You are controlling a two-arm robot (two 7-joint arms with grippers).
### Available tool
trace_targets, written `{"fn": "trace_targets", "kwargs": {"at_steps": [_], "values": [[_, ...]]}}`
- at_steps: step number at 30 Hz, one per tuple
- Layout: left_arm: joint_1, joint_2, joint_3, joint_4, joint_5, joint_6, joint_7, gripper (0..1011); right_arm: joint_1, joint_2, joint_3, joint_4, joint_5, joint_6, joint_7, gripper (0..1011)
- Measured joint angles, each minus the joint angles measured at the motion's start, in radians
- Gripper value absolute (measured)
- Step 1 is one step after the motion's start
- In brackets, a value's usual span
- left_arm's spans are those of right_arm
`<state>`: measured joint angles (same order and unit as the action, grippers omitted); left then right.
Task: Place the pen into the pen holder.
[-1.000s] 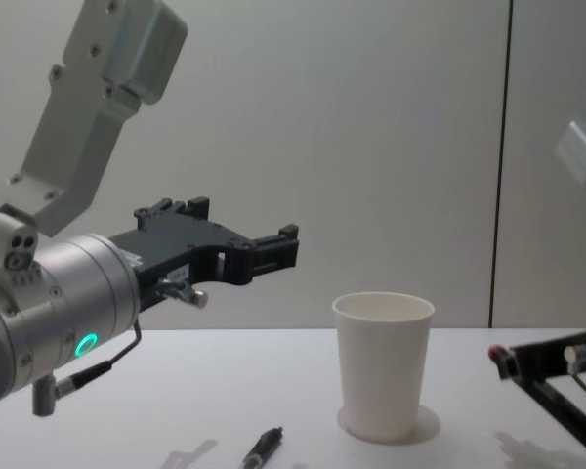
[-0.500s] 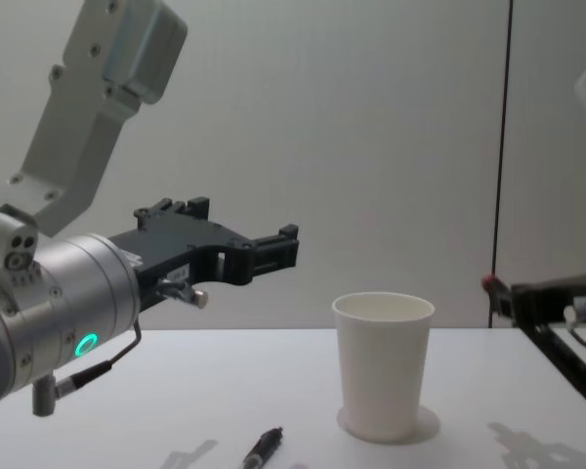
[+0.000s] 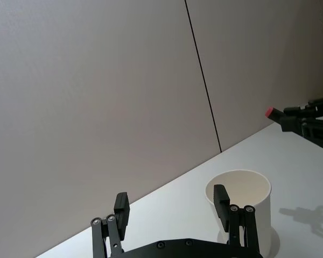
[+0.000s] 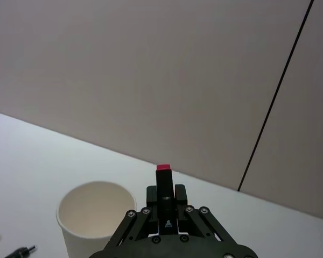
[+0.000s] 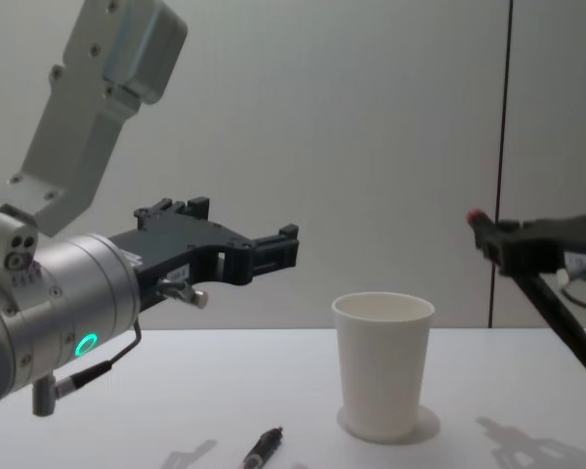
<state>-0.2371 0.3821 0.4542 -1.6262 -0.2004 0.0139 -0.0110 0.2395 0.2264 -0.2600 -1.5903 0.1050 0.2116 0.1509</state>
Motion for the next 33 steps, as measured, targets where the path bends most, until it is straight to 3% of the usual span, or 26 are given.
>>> {"fn": "trace_targets", "kwargs": {"at_steps": [9, 12, 13, 18, 19, 28, 33], "values": [[0.000, 0.000, 0.000, 0.000, 0.000, 0.000, 0.000, 1003, 0.024, -0.003, 0.002, 0.051, -0.014, -0.170, 0.054, 177], [0.000, 0.000, 0.000, 0.000, 0.000, 0.000, 0.000, 1003, 0.044, -0.007, 0.004, 0.086, -0.017, -0.254, 0.091, 177], [0.000, 0.000, 0.000, 0.000, 0.000, 0.000, 0.000, 1003, 0.044, -0.007, 0.004, 0.086, -0.017, -0.254, 0.091, 177], [0.000, 0.000, 0.000, 0.000, 0.000, 0.000, 0.000, 1003, 0.083, -0.014, 0.006, 0.153, -0.014, -0.377, 0.160, 177], [0.000, 0.000, 0.000, 0.000, 0.000, 0.000, 0.000, 1003, 0.083, -0.014, 0.006, 0.153, -0.014, -0.377, 0.160, 177], [0.000, 0.000, 0.000, 0.000, 0.000, 0.000, 0.000, 1003, 0.163, -0.035, 0.006, 0.283, 0.014, -0.570, 0.303, 177], [0.000, 0.000, 0.000, 0.000, 0.000, 0.000, 0.000, 1003, 0.200, -0.047, 0.002, 0.345, 0.020, -0.635, 0.354, 177]]}}
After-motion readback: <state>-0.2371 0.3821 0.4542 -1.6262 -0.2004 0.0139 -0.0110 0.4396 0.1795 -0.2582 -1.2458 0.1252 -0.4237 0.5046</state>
